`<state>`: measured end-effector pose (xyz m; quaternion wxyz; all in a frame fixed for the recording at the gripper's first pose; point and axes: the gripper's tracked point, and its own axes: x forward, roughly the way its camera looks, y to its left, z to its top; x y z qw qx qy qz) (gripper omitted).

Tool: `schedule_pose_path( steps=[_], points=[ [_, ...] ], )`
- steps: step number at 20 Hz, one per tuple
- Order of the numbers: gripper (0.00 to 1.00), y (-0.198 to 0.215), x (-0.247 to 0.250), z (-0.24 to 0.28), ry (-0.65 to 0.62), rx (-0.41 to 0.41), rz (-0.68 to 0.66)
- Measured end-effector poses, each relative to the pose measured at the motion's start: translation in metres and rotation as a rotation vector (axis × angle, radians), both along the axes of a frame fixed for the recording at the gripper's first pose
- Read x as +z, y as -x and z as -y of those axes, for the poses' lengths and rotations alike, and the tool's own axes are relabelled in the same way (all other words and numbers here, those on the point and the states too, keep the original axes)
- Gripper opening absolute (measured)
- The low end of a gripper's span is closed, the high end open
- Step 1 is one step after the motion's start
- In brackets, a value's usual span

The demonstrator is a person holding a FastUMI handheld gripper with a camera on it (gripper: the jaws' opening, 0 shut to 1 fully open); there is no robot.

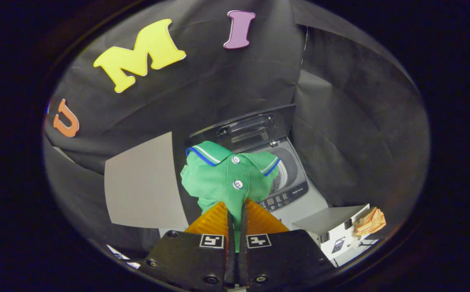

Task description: Put the clothes into the washing machine and then close the washing machine lid.

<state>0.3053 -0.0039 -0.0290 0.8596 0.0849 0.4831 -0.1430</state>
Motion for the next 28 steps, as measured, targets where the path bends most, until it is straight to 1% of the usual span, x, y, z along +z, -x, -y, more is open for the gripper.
schedule_pose_path(
  steps=[2,5,9,14,21,24,28],
  points=[
    [0.07,-0.007,-0.009,0.011,-0.016,0.006,0.005],
    [0.07,-0.017,-0.024,0.028,-0.056,0.041,0.008],
    [0.07,-0.036,-0.048,0.054,-0.092,0.125,0.012],
    [0.07,-0.059,-0.078,0.078,-0.109,0.197,-0.003],
    [0.07,-0.083,-0.118,0.091,-0.112,0.292,-0.02],
    [0.07,-0.089,-0.138,0.088,-0.122,0.314,-0.034],
    [0.07,-0.094,-0.15,0.09,-0.105,0.334,-0.027]
  ],
)
